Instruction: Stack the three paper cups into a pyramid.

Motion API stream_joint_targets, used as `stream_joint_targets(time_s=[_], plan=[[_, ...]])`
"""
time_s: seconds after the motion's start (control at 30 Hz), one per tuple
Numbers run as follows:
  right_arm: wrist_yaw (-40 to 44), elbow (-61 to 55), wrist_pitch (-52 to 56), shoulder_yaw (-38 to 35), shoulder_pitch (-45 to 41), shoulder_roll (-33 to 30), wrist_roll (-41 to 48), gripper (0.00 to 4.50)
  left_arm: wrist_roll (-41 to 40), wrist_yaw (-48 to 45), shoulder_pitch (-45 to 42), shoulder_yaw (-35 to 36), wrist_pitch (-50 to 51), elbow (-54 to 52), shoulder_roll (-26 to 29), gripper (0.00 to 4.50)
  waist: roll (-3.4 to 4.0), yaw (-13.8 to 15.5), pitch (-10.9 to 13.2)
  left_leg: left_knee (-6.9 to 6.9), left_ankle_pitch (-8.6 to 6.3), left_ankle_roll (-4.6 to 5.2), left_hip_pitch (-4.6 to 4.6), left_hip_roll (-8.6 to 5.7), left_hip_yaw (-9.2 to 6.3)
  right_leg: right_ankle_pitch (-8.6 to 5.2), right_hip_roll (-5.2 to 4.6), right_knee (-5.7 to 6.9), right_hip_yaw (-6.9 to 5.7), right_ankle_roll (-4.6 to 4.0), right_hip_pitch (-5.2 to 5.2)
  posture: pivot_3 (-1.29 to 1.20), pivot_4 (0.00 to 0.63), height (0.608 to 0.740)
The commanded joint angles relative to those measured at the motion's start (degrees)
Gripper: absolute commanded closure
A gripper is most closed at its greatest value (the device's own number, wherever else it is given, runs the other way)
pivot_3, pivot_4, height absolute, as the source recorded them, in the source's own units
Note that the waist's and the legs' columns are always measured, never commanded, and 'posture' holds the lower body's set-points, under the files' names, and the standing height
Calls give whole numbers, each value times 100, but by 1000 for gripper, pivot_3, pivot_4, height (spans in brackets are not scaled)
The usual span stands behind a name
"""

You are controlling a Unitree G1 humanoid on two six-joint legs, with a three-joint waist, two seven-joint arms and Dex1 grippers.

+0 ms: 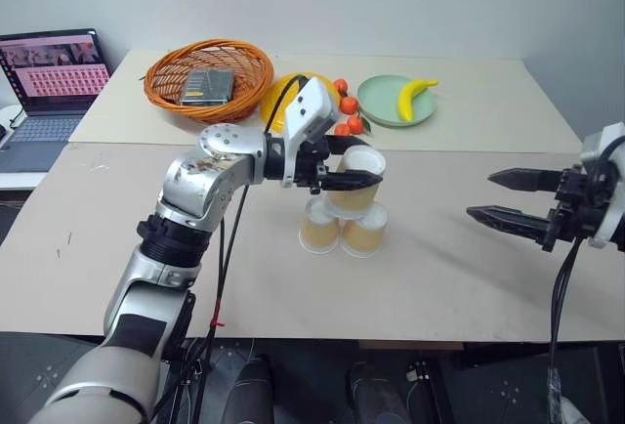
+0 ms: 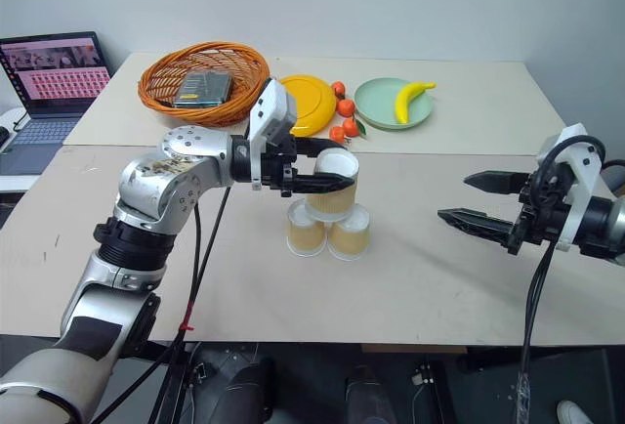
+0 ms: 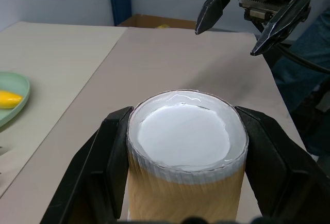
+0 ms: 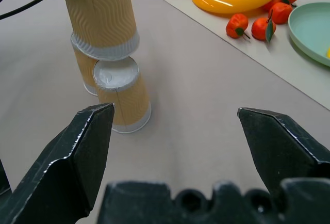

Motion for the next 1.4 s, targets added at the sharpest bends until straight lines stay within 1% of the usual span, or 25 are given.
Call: stream_joint_targets(time_s=[0.03,0.3,0.6,0.9,1.2,1.27,1.3,1.37,1.4], plan=[[-64,-177,-38,-185,-137,-75,151,0,38,34,11,102,-177,-165,-31,1905,0,-1,0,0,0,0,0,0,0,0,0,0,0,0,0,0,150,732],[-58,-134,-32,-203,-178,-134,128,0,21,141,30,135,-141,-199,-143,1905,0,4,0,1,0,0,0,-1,-1,0,0,0,-1,1,1,0,150,732],[-45,-95,-63,-225,-164,-162,102,0,31,143,-17,167,-173,-116,-143,1905,0,1,0,1,0,0,0,0,-1,0,0,0,0,1,1,0,150,732],[5,-21,-157,-197,-103,-136,39,0,-7,150,129,175,-81,-243,-84,1905,0,2,0,1,0,0,0,0,0,0,0,0,0,0,1,0,150,732],[20,59,-196,-118,-189,-159,20,0,-86,306,201,200,48,-407,-157,1905,0,3,0,1,0,0,0,0,-1,0,0,0,-1,0,1,0,150,732],[17,59,-200,-111,-191,-162,19,0,-126,349,221,210,99,-452,-183,899,0,1,0,1,0,0,0,0,-1,0,0,0,0,0,1,0,150,732],[14,58,-200,-107,-194,-162,18,0,-141,364,227,216,119,-469,-193,746,0,2,0,1,0,0,0,0,-1,0,0,0,-1,0,1,0,150,732],[8,55,-198,-101,-202,-164,19,0,-169,374,229,233,146,-495,-213,68,0,3,0,1,0,0,0,0,-1,0,0,1,0,0,1,0,150,732],[6,54,-197,-98,-206,-166,18,0,-160,382,216,240,140,-490,-219,68,0,3,0,1,0,0,0,0,-1,1,0,1,-1,0,1,0,150,732]])
